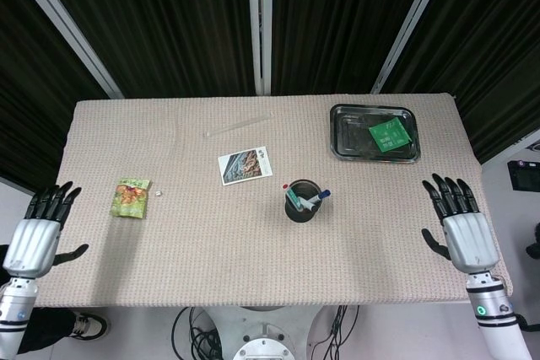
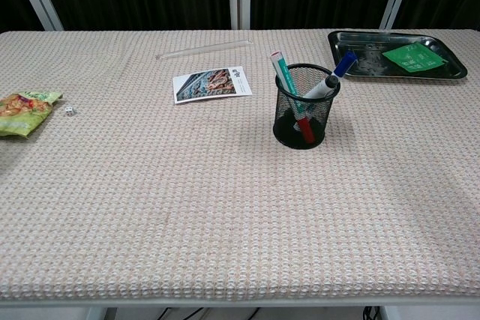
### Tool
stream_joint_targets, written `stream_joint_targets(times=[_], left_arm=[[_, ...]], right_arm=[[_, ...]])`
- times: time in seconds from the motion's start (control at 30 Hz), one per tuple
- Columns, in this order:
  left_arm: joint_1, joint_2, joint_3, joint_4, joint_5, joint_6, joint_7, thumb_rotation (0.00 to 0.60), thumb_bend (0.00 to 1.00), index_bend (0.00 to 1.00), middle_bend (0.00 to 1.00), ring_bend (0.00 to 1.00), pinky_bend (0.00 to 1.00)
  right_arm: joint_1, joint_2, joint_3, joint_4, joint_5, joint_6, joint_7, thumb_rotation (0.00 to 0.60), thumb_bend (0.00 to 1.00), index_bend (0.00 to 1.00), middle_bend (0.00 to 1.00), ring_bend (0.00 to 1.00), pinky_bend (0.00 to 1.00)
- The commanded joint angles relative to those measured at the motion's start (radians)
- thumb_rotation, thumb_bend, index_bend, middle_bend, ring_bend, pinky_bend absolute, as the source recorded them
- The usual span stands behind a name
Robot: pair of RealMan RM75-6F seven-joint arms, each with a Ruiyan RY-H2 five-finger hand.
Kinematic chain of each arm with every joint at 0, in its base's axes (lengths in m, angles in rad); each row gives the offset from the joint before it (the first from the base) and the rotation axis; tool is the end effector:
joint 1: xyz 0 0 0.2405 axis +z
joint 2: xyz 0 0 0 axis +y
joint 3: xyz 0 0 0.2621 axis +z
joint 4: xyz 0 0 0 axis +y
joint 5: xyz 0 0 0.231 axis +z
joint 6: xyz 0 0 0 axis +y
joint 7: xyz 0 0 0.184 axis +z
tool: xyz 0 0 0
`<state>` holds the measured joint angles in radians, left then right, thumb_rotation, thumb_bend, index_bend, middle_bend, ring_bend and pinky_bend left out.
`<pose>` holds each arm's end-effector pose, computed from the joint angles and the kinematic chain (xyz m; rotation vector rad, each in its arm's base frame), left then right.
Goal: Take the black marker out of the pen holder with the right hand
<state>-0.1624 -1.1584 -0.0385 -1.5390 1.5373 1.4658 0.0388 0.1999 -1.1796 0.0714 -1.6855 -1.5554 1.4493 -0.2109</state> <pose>-0.3146 0.2465 0.1288 -1.4934 -0.8027 -0.9093 -0.2630 -0.2575 0.1102 1.5354 -0.7462 0.9619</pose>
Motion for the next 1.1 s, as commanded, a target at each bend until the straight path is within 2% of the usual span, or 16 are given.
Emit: stream_joint_targets(times=[0.03, 0.2, 0.47, 0.8, 1.1], left_arm=[[0.001, -0.004, 0.002, 0.010, 0.001, 0.001, -0.007, 0.600, 0.10, 0.07, 0.00, 0.00, 0.00], [0.009, -0.001, 0.007, 0.011, -0.005, 0.000, -0.025, 0.600, 0.10, 0.07, 0.00, 0.00, 0.00], [0.013, 0.000, 0.014, 0.024, 0.003, 0.001, -0.040, 0.600, 0.10, 0.07, 0.00, 0.00, 0.00], [0.012, 0.000, 0.009, 0.039, -0.003, -0.005, -0.065, 0.600, 0.10, 0.07, 0.00, 0.00, 0.00], [0.011, -0.001, 0.006, 0.049, -0.016, -0.016, -0.076, 0.600, 0.10, 0.07, 0.00, 0.00, 0.00]], right_arm=[[0.057, -0.002, 0.010, -0.055, -0.006, -0.080, -0.058, 0.600, 0.20, 0.00, 0.00, 0.00, 0.00], [0.117, -0.046, 0.031, -0.109, 0.005, -0.154, -0.143, 0.600, 0.20, 0.03, 0.00, 0.00, 0.00], [0.203, -0.146, 0.073, -0.134, 0.076, -0.246, -0.279, 0.600, 0.21, 0.12, 0.00, 0.00, 0.00], [0.281, -0.284, 0.097, -0.070, 0.167, -0.303, -0.381, 0.600, 0.23, 0.24, 0.00, 0.00, 0.00], [0.313, -0.346, 0.105, 0.009, 0.168, -0.287, -0.398, 0.600, 0.24, 0.37, 0.00, 0.00, 0.00]])
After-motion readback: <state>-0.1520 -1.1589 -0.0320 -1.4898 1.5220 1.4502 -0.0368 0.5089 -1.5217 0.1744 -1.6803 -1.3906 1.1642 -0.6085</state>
